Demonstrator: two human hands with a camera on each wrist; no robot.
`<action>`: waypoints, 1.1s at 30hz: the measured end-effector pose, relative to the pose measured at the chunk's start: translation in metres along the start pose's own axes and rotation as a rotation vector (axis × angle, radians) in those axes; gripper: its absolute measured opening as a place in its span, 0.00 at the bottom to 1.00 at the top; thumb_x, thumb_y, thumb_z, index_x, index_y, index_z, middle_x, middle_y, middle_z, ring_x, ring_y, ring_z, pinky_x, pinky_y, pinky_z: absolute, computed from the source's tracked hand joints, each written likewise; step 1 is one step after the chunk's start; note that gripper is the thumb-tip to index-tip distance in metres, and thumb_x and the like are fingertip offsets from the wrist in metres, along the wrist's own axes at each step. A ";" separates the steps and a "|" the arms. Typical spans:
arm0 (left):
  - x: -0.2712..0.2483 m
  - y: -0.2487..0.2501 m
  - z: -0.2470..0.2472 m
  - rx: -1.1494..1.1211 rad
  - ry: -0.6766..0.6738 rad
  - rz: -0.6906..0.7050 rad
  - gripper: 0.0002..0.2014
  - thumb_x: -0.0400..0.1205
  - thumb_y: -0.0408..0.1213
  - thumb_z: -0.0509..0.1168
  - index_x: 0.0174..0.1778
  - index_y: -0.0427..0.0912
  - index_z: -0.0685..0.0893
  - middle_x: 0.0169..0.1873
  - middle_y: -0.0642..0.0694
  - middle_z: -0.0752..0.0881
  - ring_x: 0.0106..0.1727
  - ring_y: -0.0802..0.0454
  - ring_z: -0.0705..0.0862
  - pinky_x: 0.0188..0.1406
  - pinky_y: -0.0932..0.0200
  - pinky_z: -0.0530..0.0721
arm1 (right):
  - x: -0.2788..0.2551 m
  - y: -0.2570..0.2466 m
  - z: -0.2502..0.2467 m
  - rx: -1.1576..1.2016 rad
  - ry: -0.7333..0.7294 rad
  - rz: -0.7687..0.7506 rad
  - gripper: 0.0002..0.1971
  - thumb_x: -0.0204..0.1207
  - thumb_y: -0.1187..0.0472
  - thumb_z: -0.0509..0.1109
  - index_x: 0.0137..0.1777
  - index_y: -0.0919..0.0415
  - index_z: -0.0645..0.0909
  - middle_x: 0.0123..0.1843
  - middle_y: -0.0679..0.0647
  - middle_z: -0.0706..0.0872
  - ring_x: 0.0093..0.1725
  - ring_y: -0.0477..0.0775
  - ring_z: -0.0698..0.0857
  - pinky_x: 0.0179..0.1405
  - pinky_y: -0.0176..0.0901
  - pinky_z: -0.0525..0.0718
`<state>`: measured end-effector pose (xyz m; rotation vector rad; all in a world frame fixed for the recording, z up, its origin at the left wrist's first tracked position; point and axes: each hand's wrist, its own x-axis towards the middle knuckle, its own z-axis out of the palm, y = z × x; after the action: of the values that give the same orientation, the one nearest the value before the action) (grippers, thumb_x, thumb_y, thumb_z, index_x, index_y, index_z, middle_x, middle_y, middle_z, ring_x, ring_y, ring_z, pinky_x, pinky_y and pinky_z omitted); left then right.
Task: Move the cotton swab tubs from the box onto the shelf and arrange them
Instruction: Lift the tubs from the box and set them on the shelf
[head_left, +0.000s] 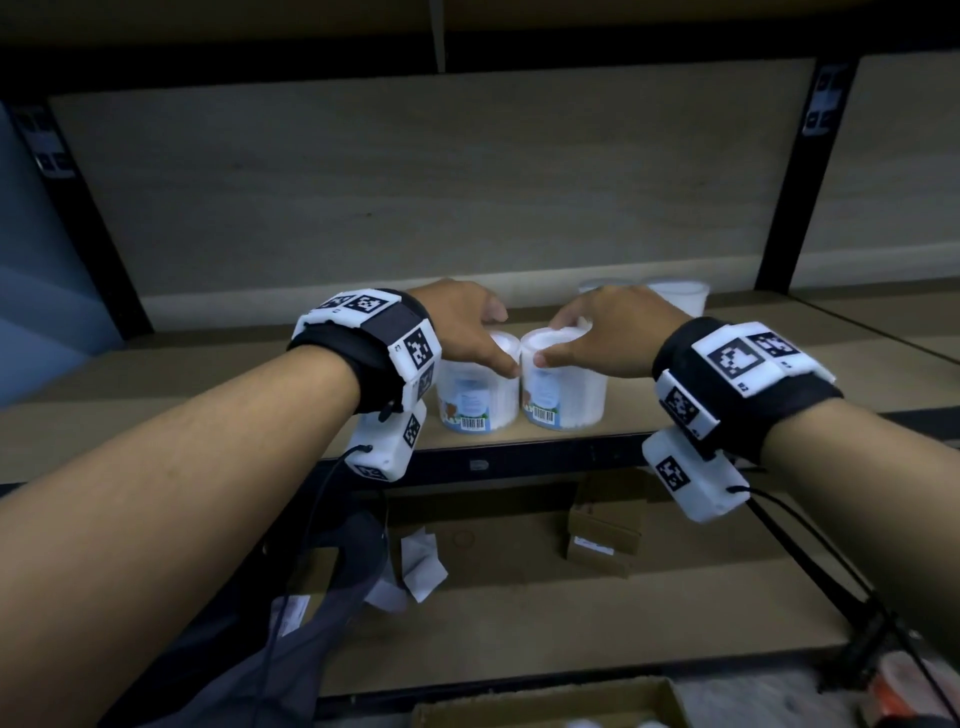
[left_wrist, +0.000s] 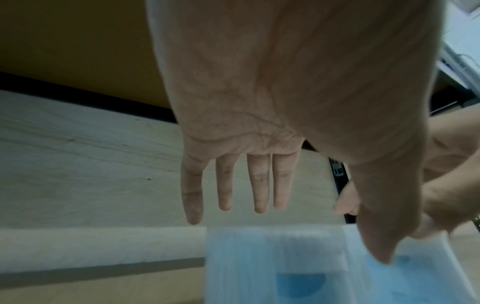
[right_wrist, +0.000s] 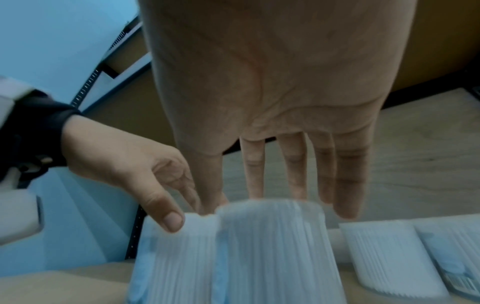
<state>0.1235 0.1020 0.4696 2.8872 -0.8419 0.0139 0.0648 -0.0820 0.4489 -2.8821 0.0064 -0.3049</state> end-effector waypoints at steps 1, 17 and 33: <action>-0.002 0.000 -0.001 -0.005 0.004 0.016 0.38 0.72 0.57 0.75 0.76 0.48 0.75 0.73 0.54 0.78 0.72 0.53 0.77 0.63 0.62 0.71 | -0.003 0.000 -0.004 -0.007 0.007 -0.033 0.27 0.68 0.35 0.75 0.64 0.45 0.84 0.65 0.44 0.85 0.59 0.45 0.79 0.51 0.41 0.74; -0.010 0.011 -0.002 0.114 0.037 0.136 0.21 0.74 0.38 0.78 0.63 0.48 0.87 0.60 0.53 0.88 0.61 0.55 0.84 0.59 0.60 0.80 | -0.008 -0.007 0.006 -0.111 0.145 -0.144 0.14 0.69 0.63 0.79 0.50 0.43 0.90 0.54 0.49 0.87 0.52 0.53 0.85 0.55 0.51 0.86; 0.019 -0.004 0.001 0.086 0.088 0.119 0.21 0.73 0.37 0.78 0.63 0.52 0.88 0.61 0.55 0.88 0.52 0.63 0.79 0.50 0.66 0.72 | 0.018 -0.002 0.010 -0.066 0.174 -0.100 0.13 0.69 0.67 0.80 0.46 0.47 0.92 0.54 0.51 0.89 0.51 0.53 0.87 0.56 0.43 0.84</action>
<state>0.1414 0.0954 0.4693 2.8850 -1.0194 0.1926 0.0847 -0.0787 0.4435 -2.9167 -0.0989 -0.5844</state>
